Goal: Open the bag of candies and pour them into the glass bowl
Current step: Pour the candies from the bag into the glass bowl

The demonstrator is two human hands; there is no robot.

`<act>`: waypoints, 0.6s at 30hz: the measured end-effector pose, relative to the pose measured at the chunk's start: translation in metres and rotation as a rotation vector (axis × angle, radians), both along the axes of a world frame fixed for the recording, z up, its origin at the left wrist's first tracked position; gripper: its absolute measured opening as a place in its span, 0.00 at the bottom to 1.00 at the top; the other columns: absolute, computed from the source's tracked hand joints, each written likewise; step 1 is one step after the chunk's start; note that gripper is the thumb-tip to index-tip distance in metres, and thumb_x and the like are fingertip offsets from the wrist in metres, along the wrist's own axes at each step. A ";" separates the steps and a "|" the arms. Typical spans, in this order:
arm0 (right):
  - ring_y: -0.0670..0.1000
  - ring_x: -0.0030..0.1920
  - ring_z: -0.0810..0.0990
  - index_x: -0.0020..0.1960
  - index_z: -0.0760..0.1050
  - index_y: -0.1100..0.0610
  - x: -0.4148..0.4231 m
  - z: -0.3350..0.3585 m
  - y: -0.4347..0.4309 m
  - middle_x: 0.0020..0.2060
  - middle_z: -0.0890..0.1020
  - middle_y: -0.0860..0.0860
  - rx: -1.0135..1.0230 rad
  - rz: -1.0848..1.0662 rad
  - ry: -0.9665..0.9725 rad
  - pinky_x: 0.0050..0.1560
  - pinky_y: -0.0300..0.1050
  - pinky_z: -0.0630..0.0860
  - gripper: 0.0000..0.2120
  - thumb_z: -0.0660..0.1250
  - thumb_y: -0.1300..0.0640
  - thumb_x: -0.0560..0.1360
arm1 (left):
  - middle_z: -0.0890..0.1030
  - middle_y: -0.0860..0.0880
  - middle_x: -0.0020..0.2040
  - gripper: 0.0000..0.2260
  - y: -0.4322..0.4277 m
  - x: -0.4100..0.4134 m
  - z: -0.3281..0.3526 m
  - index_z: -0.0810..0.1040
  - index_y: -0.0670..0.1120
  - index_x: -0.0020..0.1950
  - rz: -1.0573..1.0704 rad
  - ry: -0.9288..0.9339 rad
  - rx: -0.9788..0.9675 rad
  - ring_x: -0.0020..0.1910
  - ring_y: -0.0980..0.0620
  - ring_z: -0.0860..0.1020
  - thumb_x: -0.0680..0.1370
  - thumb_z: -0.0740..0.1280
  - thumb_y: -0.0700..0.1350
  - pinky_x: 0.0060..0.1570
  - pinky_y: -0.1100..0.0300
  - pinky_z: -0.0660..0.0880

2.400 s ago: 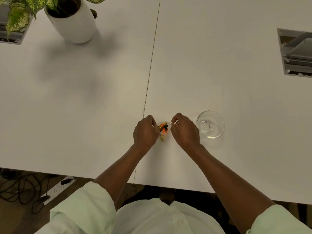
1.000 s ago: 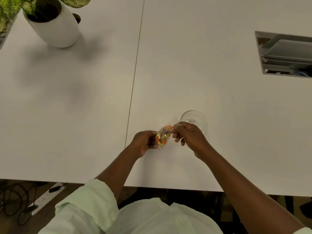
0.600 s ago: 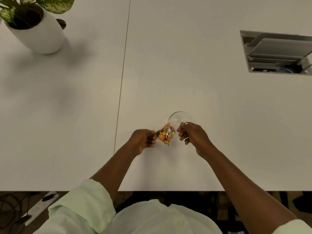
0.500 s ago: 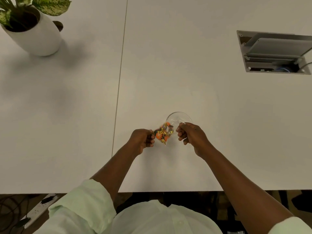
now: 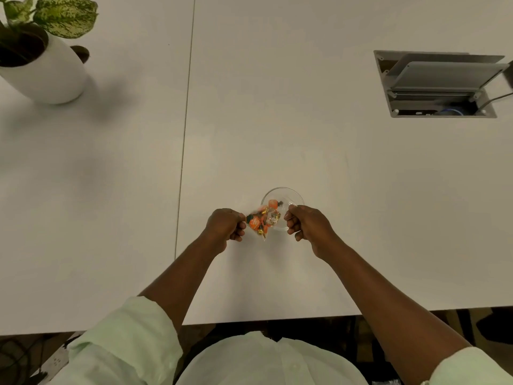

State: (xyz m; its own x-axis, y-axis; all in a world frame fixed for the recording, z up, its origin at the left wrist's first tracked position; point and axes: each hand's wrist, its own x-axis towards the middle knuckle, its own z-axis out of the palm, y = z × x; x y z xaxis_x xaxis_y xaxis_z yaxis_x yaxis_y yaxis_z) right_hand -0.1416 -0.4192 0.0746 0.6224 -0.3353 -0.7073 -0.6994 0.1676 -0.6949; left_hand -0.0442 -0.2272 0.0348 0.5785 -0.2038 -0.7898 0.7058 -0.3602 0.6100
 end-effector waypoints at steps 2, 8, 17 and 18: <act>0.49 0.30 0.77 0.41 0.79 0.59 -0.001 -0.001 -0.001 0.31 0.78 0.52 0.011 -0.009 0.007 0.30 0.42 0.68 0.15 0.61 0.54 0.82 | 0.77 0.42 0.33 0.05 -0.002 0.003 0.001 0.78 0.37 0.44 -0.009 -0.020 0.014 0.27 0.48 0.74 0.79 0.64 0.36 0.26 0.58 0.73; 0.49 0.30 0.77 0.41 0.79 0.59 -0.002 -0.004 -0.002 0.31 0.78 0.52 0.053 -0.017 0.025 0.30 0.42 0.67 0.15 0.61 0.54 0.82 | 0.78 0.42 0.34 0.05 -0.006 0.010 0.008 0.78 0.37 0.44 -0.037 -0.073 0.065 0.28 0.47 0.74 0.78 0.64 0.35 0.27 0.58 0.74; 0.50 0.31 0.77 0.44 0.79 0.59 -0.003 -0.004 0.002 0.32 0.80 0.52 0.111 0.002 0.058 0.31 0.42 0.67 0.13 0.61 0.55 0.82 | 0.79 0.41 0.35 0.06 -0.005 0.013 0.010 0.79 0.37 0.46 -0.078 -0.107 0.112 0.29 0.47 0.75 0.77 0.62 0.36 0.29 0.57 0.74; 0.50 0.31 0.77 0.44 0.79 0.59 -0.003 -0.004 0.002 0.32 0.80 0.52 0.119 0.001 0.061 0.31 0.42 0.67 0.13 0.61 0.54 0.82 | 0.79 0.41 0.35 0.06 -0.005 0.014 0.010 0.79 0.37 0.45 -0.072 -0.110 0.117 0.29 0.47 0.74 0.77 0.62 0.36 0.29 0.57 0.74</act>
